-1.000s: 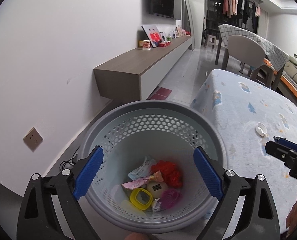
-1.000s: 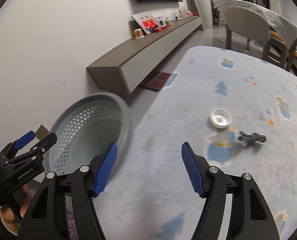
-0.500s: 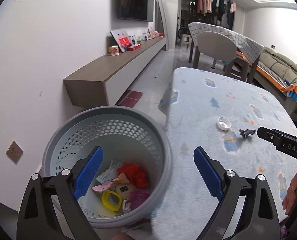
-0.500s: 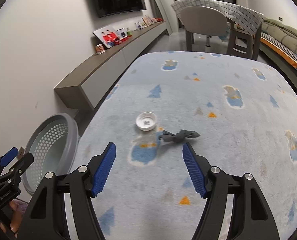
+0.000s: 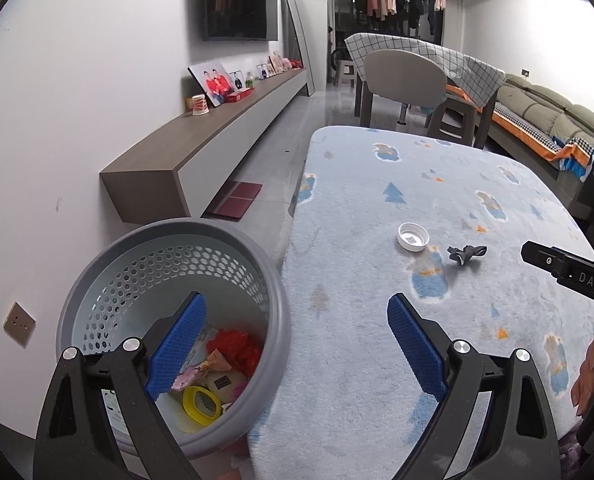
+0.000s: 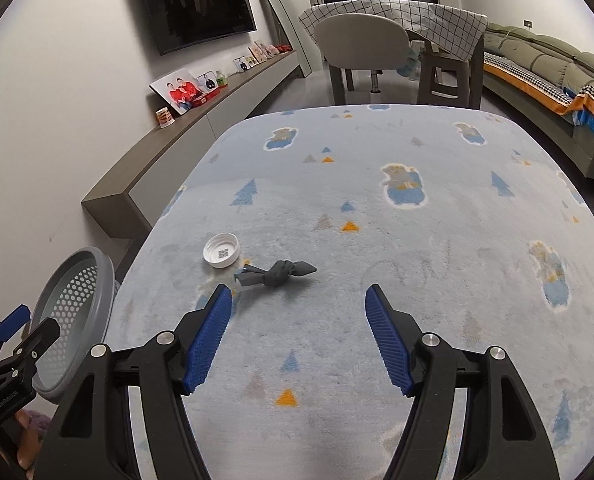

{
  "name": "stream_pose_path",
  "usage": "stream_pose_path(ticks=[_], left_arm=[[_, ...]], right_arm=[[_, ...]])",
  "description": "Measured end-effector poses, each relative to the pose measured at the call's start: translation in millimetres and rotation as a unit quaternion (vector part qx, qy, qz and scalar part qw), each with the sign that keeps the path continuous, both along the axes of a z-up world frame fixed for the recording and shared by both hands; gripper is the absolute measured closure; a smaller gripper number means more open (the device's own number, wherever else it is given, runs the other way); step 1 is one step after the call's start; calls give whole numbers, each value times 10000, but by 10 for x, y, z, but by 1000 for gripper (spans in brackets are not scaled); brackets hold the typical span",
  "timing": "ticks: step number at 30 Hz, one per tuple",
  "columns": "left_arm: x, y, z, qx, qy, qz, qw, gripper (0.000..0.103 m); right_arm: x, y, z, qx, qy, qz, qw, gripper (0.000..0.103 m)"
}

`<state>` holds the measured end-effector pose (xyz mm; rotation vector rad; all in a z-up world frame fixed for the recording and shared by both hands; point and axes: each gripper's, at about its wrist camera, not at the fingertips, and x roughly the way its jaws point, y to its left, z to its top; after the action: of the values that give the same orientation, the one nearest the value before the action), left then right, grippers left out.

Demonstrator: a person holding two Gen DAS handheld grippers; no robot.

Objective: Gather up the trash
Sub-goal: 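Move both open tools back over the table toward the grey cloth and cap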

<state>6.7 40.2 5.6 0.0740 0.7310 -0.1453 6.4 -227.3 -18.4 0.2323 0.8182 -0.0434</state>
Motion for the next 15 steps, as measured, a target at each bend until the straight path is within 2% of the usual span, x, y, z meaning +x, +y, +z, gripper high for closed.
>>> stream_pose_path(ticks=[7, 15], left_arm=[[17, -101, -34, 41, 23, -79, 10000, 13], [35, -159, -81, 118, 45, -107, 9999, 13]], right_arm=[[50, -82, -152, 64, 186, -73, 9998, 36], [256, 72, -281, 213, 333, 102, 9992, 36]])
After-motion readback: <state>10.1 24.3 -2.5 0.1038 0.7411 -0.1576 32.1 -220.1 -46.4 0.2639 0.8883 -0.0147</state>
